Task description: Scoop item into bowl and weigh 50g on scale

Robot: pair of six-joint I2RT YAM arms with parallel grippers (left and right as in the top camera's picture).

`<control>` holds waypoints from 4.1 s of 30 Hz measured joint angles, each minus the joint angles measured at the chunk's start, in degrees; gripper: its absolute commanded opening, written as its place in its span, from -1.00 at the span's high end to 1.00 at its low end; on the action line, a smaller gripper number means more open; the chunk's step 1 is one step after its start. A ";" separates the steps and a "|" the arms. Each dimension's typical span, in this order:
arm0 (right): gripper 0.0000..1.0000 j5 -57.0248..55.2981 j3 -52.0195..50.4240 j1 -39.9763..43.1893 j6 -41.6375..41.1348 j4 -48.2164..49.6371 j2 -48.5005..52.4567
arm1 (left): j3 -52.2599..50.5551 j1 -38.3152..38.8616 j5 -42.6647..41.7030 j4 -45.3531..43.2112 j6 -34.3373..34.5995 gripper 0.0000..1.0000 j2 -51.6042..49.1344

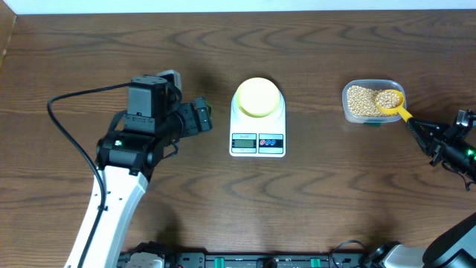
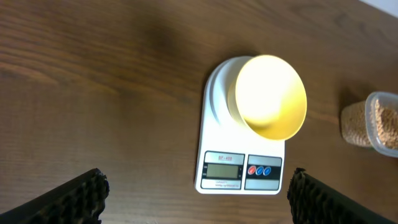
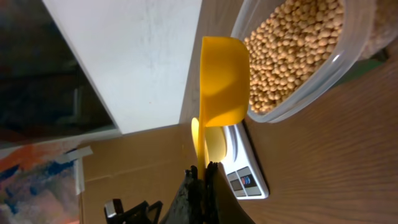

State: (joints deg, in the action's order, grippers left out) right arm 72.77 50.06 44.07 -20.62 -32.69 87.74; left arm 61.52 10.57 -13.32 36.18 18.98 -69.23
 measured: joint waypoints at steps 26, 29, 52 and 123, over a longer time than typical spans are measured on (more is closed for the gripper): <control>0.98 1.46 0.00 0.00 -0.22 0.96 0.00 | 0.61 21.62 9.64 -0.66 4.37 -0.89 -22.56; 0.98 1.46 0.00 0.00 -0.22 1.27 0.00 | 0.61 22.16 8.70 -2.21 4.85 -0.89 -24.70; 0.98 1.68 0.00 0.00 -0.24 2.34 0.00 | 0.61 23.23 10.51 -10.10 8.24 -0.89 -32.92; 0.98 1.84 0.00 0.00 -0.24 2.36 0.00 | 0.59 23.89 13.25 -10.54 9.31 -0.89 -35.89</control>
State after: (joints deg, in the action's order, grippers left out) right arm 74.61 50.06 44.07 -20.86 -30.33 87.74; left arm 62.11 34.46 -0.08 25.65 28.29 -105.12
